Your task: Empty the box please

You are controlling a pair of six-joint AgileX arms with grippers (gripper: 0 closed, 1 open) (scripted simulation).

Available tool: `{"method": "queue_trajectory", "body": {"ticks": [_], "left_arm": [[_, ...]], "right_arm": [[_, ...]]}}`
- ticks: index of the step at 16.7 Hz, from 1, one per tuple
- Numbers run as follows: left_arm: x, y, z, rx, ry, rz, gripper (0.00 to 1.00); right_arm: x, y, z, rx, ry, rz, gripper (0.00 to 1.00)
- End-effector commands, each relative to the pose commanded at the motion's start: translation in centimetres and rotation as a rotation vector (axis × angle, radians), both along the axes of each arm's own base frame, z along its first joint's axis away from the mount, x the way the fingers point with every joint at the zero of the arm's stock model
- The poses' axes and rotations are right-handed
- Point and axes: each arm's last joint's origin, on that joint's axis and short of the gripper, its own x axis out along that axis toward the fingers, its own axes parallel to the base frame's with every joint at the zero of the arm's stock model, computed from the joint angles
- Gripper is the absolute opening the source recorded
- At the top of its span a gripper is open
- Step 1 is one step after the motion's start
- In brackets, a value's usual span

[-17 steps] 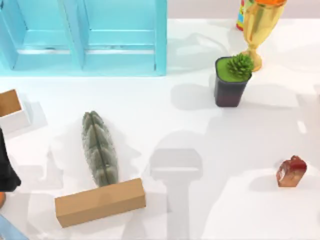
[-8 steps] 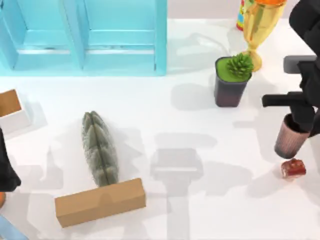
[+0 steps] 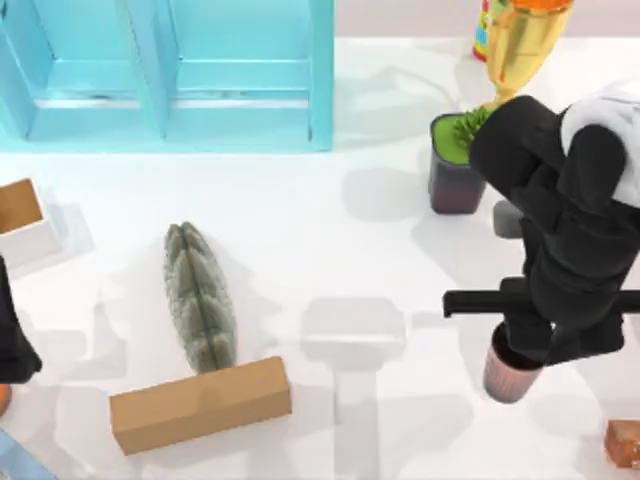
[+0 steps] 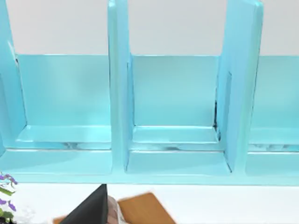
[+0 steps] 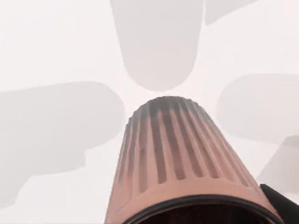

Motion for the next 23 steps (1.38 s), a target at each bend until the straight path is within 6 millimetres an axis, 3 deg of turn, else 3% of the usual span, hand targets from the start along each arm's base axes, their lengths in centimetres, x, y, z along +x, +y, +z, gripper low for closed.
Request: {"method": "queue_trajectory", "body": {"ticks": [4, 11, 15, 23], "left_arm": [[0.0, 0.0, 0.0, 0.0, 0.0, 0.0, 1.0], [0.0, 0.0, 0.0, 0.0, 0.0, 0.0, 1.0], [0.0, 0.0, 0.0, 0.0, 0.0, 0.0, 1.0], [0.0, 0.0, 0.0, 0.0, 0.0, 0.0, 1.0]], "right_arm": [[0.1, -0.1, -0.3, -0.003, 0.009, -0.005, 0.0], [0.0, 0.3, -4.4, 0.0, 0.0, 0.0, 0.0], [0.0, 0.3, -4.5, 0.0, 0.0, 0.0, 0.0], [0.0, 0.3, -4.5, 0.0, 0.0, 0.0, 0.6]]}}
